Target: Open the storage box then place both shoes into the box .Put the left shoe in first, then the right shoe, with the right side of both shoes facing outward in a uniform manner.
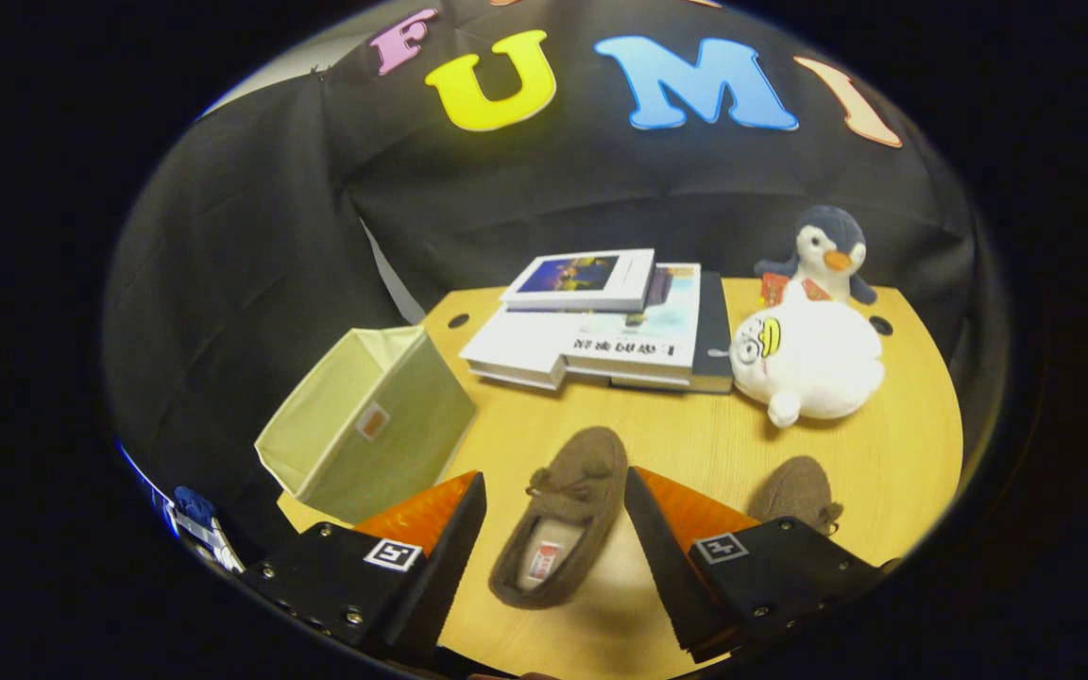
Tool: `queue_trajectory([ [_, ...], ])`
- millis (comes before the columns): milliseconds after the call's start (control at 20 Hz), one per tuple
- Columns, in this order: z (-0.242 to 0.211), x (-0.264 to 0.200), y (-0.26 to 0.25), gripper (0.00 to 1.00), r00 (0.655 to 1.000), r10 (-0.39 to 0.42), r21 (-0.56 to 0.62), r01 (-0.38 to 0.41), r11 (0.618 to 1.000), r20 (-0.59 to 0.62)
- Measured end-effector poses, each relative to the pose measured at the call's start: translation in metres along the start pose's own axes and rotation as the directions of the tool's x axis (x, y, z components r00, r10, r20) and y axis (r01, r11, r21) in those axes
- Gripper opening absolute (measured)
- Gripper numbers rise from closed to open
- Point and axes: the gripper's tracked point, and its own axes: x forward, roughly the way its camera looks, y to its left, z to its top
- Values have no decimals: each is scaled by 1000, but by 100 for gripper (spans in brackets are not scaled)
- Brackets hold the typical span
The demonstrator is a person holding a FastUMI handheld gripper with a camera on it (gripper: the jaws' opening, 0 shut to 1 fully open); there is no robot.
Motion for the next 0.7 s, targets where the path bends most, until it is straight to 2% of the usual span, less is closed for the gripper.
queue_trajectory([
  [200,-44,23,-10,89,993,-14,46,20,999,-118],
  [350,-66,41,-24,88,978,-63,25,69,997,-199],
  [550,-73,71,-32,87,963,-99,-6,101,995,-249],
  [650,-71,89,-43,86,957,-141,-13,143,990,-254],
  [700,-72,97,-49,76,951,-161,-14,163,987,-263],
])
